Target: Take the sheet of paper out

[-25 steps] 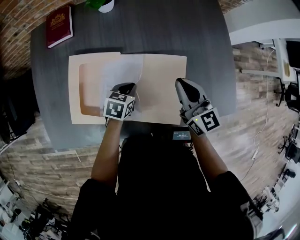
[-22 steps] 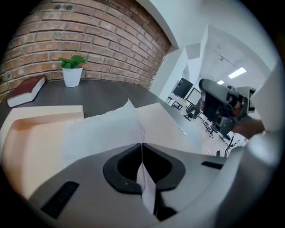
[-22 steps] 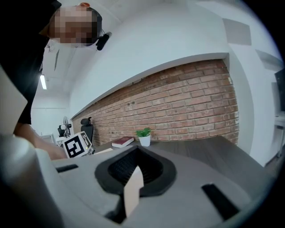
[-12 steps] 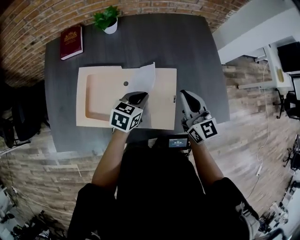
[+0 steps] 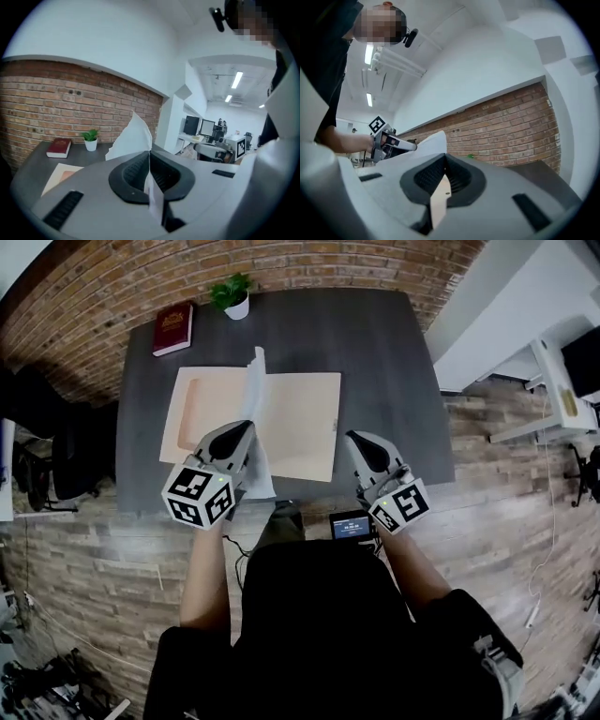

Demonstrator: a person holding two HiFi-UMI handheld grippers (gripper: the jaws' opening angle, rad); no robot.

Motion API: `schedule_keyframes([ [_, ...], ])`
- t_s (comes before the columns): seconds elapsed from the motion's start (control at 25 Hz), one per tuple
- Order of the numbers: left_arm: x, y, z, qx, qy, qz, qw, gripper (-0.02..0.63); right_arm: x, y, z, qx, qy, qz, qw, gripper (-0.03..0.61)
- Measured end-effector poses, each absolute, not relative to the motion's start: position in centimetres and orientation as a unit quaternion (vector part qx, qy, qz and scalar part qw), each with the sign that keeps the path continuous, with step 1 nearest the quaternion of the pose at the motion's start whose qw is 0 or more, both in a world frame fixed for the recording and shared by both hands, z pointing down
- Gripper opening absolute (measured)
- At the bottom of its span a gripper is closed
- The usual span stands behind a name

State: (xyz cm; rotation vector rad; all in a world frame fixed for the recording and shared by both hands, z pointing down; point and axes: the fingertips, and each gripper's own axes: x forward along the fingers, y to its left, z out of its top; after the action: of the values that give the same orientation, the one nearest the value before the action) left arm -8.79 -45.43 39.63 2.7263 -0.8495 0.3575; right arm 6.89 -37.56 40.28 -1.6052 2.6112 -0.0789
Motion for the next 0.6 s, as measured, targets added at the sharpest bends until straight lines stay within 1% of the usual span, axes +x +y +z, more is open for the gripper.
schedule_keyframes([
  [0.24,-15.0,-38.6,36.2,0.915,-0.387,0.063,0.098,-0.002,6.8,-31.0,40.0,-0.499,0.865,-0.023,0.05,0.003],
  [0.6,-21.9,-28.6,35.7,0.881,-0.465,0.021,0.084,-0.002,5.3,-23.4,40.4,-0.472,0.879,-0.032,0.065,0.003],
])
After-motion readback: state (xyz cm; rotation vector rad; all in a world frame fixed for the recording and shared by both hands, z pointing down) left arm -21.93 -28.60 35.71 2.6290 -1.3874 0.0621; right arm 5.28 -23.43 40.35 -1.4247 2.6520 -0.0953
